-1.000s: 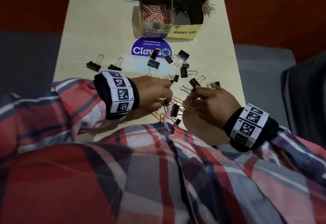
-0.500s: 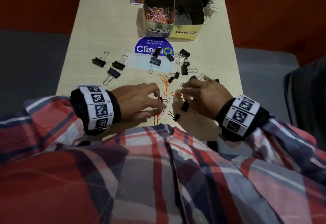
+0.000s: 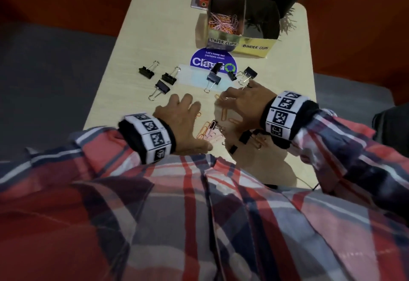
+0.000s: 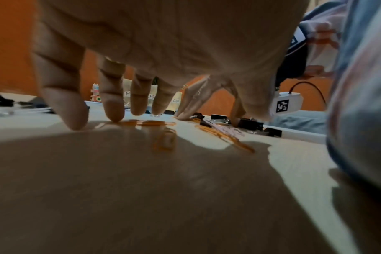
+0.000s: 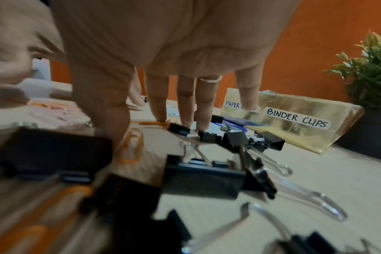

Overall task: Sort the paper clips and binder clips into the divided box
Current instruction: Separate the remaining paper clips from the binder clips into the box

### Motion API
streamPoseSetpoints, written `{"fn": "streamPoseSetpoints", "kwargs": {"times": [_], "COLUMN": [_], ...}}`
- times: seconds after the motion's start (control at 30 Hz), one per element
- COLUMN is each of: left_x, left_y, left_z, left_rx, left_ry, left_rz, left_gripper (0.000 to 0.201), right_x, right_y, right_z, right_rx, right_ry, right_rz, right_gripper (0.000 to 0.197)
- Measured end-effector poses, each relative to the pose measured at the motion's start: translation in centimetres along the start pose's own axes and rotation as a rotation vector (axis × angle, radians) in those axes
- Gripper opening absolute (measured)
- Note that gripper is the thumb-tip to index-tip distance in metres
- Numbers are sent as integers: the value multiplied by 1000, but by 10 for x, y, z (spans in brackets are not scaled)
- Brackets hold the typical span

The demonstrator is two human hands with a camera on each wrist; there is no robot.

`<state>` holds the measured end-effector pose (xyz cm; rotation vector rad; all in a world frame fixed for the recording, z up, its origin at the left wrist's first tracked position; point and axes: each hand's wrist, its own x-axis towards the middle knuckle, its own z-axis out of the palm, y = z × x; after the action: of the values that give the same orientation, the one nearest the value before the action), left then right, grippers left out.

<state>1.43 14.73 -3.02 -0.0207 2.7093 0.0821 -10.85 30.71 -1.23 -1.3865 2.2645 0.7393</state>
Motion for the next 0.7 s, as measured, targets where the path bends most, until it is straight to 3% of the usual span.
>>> {"fn": "streamPoseSetpoints", "kwargs": {"times": [0.17, 0.33, 0.5, 0.7], "left_x": [13, 23, 34, 41], "left_y": [8, -1, 1, -2], "left_z": [-4, -6, -12, -18], "left_rx": [-145, -227, -224, -316], "left_ry": [34, 89, 32, -68], "left_rz": [54, 101, 82, 47], "left_gripper": [58, 23, 10, 15], "right_x": [-4, -1, 3, 13], "right_y": [-4, -13, -19, -15], "right_z": [-6, -12, -22, -28], "right_rx": [21, 138, 142, 203], "right_ry": [88, 143, 135, 127], "right_rz": [6, 11, 3, 56], "right_gripper": [44, 34, 30, 29]}}
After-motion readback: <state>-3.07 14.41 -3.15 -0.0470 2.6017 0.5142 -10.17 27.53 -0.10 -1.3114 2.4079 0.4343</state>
